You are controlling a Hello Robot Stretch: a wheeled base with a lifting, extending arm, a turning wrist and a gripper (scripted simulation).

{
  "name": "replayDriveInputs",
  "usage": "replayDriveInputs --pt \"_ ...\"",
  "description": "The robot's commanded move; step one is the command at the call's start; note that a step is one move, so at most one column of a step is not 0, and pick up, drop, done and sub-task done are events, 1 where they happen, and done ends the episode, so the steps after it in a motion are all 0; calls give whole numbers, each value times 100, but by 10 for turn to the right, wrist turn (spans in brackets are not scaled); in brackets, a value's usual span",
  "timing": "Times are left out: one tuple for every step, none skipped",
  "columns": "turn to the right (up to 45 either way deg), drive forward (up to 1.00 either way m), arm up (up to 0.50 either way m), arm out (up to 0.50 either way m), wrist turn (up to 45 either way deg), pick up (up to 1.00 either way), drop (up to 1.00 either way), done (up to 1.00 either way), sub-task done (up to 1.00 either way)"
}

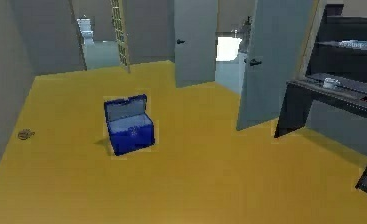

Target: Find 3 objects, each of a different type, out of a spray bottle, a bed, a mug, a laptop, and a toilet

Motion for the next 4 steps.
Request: replayDriveInputs --pt "0 90 0 0 0 0 0 0 0" --pt "450 0 0 0 0 0 0 0 0" --pt "360 0 0 0 0 0 0 0 0" --pt "0 65 0 0 0 0 0 0 0"
